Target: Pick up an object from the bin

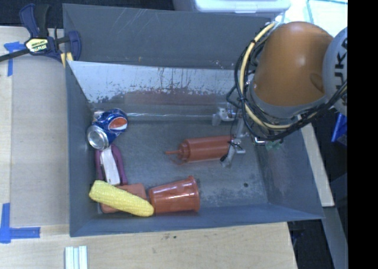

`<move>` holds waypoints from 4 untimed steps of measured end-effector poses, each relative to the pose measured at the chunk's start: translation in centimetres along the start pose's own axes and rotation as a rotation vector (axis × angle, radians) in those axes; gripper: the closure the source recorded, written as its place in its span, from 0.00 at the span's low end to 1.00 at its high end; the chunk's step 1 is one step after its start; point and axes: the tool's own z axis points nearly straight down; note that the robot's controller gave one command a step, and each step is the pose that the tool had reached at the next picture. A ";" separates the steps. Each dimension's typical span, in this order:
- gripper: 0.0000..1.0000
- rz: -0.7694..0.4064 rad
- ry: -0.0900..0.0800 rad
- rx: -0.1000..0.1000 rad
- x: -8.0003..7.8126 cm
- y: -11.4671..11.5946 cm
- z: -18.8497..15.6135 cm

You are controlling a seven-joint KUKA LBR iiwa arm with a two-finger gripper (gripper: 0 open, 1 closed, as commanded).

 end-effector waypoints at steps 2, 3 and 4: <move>1.00 -0.268 -0.017 0.002 -1.7 0.0 12.7; 1.00 -0.267 -0.017 0.002 -1.7 0.0 12.7; 1.00 -0.261 -0.026 0.005 0.4 -2.5 2.1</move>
Offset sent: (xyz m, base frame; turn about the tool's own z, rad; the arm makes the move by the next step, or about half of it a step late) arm 0.0163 0.0006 -0.1275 -0.2705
